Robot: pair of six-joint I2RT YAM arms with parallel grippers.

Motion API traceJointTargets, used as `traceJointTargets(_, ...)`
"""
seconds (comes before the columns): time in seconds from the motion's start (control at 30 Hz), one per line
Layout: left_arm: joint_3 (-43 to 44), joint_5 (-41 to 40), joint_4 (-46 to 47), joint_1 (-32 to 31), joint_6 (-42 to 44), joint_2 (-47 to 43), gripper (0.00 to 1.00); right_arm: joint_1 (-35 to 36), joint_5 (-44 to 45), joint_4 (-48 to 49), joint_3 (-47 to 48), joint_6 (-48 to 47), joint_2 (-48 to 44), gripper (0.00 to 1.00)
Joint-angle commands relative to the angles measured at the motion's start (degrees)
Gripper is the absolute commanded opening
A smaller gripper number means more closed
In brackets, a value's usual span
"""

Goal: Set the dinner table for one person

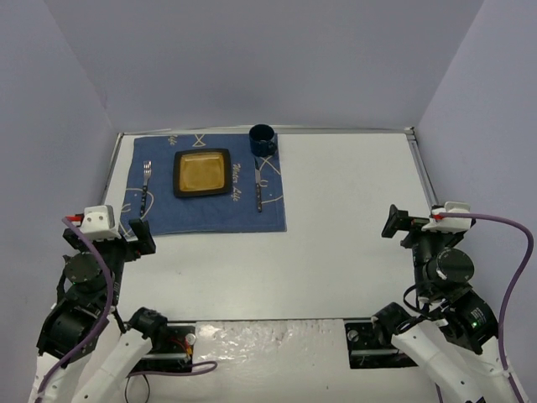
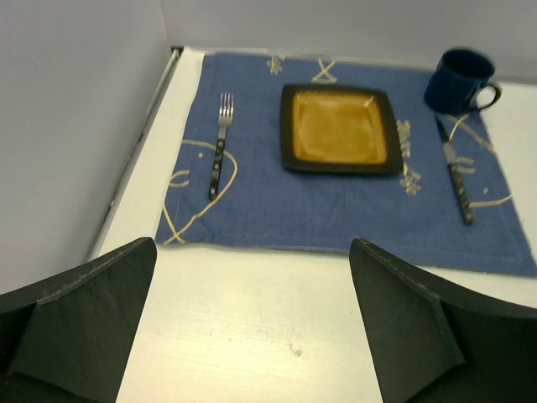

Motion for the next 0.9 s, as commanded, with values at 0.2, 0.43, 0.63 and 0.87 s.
traceJointTargets(0.2,-7.2,-4.3,3.1,0.2,-3.2,-8.3,0.97,-0.1,4.4,5.4,-4.6,-1.1,-4.5,1.00)
traceJointTargets(0.43,-7.3,-4.8,2.6,0.3,-2.7,-6.4,0.97,-0.2,3.8,6.1,-6.3,-0.3,-6.1,1.00)
traceJointTargets(0.63,-7.6,-3.9,3.0,0.7,-2.6,-5.2,0.97,-0.3,4.0,6.2,-6.7,-0.2,-7.3,1.00)
traceJointTargets(0.87,-7.7,-3.2,3.2,1.4,-2.4,-4.3,0.97,-0.4,2.9,6.3,-6.7,-0.3,-6.7,1.00)
